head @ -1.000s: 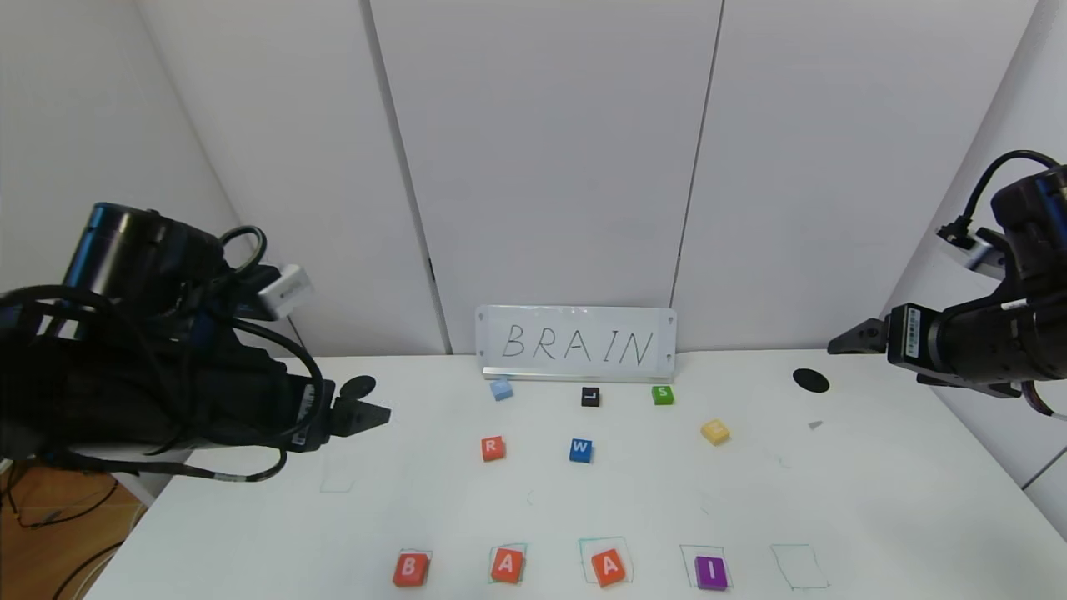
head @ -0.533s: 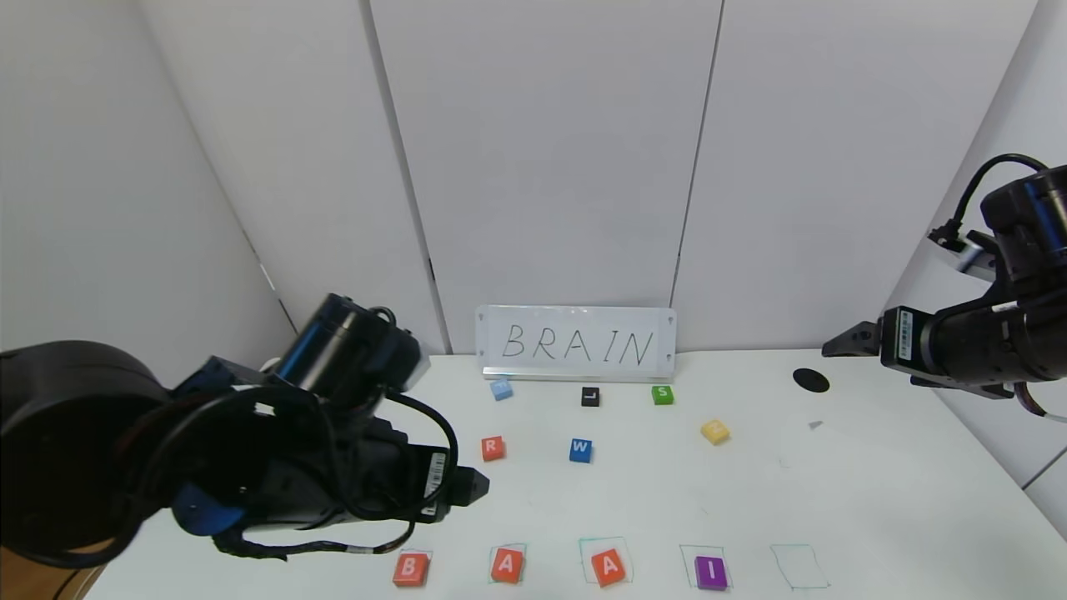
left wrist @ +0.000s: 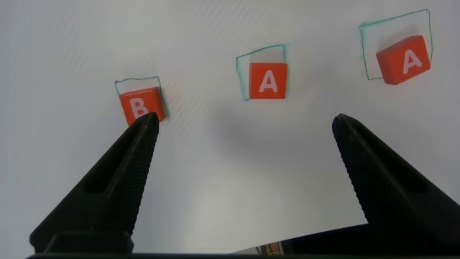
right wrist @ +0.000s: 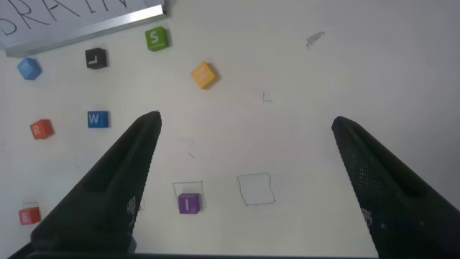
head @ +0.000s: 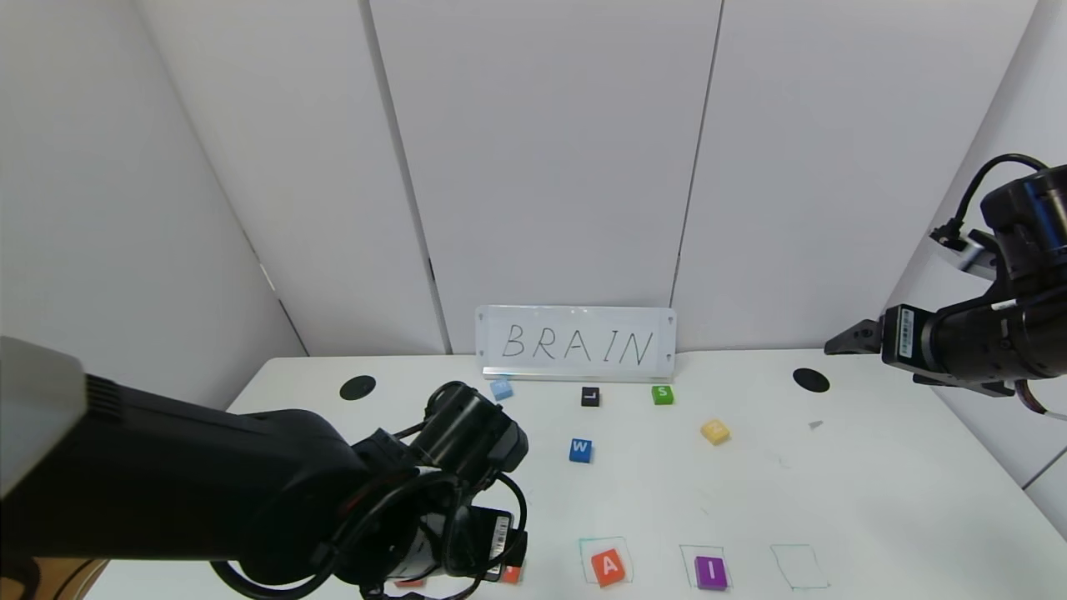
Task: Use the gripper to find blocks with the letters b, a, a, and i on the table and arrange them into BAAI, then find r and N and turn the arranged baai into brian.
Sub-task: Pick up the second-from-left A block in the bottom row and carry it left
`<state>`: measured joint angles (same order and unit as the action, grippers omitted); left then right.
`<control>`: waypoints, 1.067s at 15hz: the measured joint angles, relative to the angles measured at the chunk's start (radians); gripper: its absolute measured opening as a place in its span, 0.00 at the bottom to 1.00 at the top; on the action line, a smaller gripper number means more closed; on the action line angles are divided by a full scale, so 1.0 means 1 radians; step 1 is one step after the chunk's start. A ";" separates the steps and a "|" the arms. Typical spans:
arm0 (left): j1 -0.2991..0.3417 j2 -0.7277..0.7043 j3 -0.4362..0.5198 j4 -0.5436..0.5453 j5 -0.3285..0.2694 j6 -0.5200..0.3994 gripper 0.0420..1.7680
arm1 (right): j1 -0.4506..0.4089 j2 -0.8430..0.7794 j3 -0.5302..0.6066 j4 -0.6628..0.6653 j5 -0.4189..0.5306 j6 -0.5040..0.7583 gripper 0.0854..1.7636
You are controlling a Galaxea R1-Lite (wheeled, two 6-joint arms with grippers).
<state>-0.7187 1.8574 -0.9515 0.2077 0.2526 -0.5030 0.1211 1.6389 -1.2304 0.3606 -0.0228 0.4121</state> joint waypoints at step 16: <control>-0.045 0.217 -0.007 -0.144 0.003 0.009 0.97 | -0.001 0.015 0.002 -0.002 -0.004 -0.001 0.97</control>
<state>-0.7634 2.0745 -0.9587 0.0640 0.2551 -0.4943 0.1196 1.6538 -1.2285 0.3587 -0.0272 0.4113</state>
